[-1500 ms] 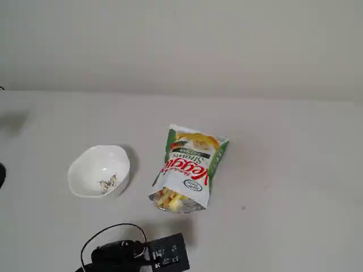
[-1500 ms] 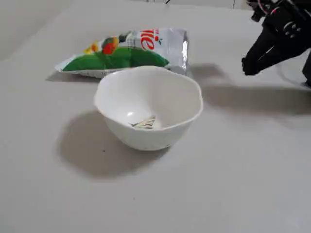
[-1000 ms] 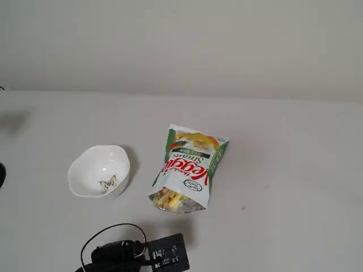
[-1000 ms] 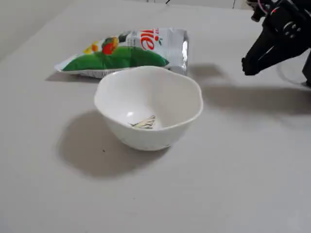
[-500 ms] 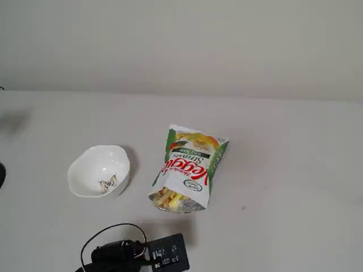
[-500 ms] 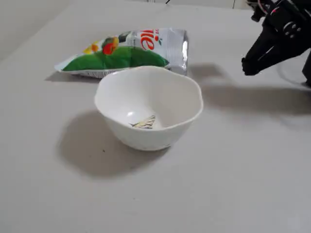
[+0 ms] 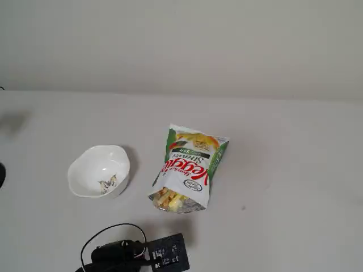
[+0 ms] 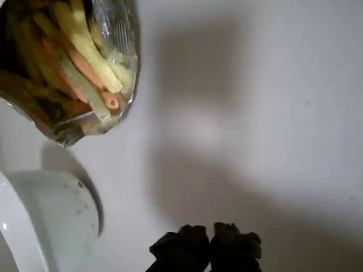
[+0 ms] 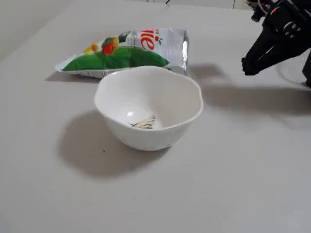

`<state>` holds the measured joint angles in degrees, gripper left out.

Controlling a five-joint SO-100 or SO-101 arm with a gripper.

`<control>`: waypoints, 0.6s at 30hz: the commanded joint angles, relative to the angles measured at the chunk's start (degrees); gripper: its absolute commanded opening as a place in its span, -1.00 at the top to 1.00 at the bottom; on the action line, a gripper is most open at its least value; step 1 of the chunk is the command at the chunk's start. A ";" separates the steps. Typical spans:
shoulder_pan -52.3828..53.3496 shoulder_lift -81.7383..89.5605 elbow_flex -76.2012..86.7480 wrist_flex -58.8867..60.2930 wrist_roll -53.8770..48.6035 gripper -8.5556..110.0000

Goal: Pick up veggie straw from inside of open veggie straw packet and place it inside the bowl on the left side of the veggie straw packet

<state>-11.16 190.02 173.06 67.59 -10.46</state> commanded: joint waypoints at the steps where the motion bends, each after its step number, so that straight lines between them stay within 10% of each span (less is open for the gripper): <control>1: 0.53 0.53 -0.26 0.35 0.62 0.85; 18: -2.11 0.53 -0.26 0.35 -2.20 0.84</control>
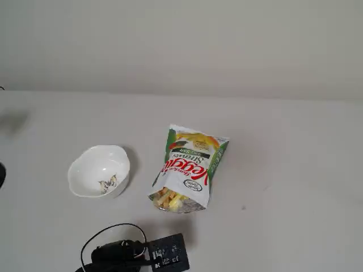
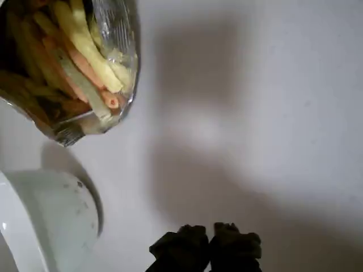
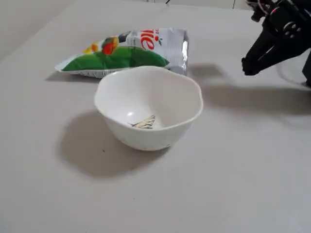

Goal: Pick up veggie straw from inside of open veggie straw packet and place it inside the bowl on the left side of the veggie straw packet

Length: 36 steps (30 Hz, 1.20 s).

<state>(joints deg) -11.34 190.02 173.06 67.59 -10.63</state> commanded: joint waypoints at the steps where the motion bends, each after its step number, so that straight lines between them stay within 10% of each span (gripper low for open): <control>1: -3.08 0.53 -0.26 0.44 -3.34 0.85; 16: 5.54 -8.44 1.85 -20.92 -47.55 0.75; 36: 9.84 -72.69 -32.78 -45.70 -50.71 0.73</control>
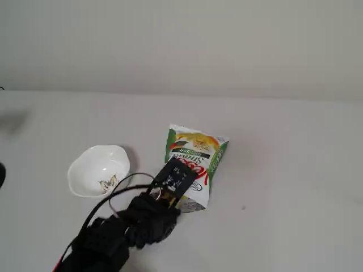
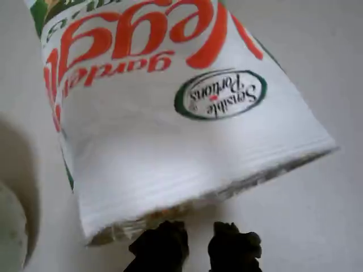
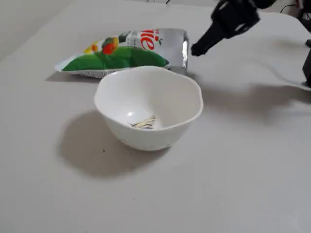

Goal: Pick up veggie straw from inside of open veggie straw packet and place it inside the bowl on the left side of the veggie straw packet

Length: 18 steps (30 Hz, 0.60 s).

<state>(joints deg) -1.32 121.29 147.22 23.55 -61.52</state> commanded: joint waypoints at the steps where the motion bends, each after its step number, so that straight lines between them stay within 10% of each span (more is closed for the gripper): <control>1: -0.26 -5.10 -7.82 -1.67 0.18 0.72; 18: -0.09 -18.46 -14.68 -5.98 -0.35 0.65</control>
<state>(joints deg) -1.32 103.45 137.02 19.25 -61.52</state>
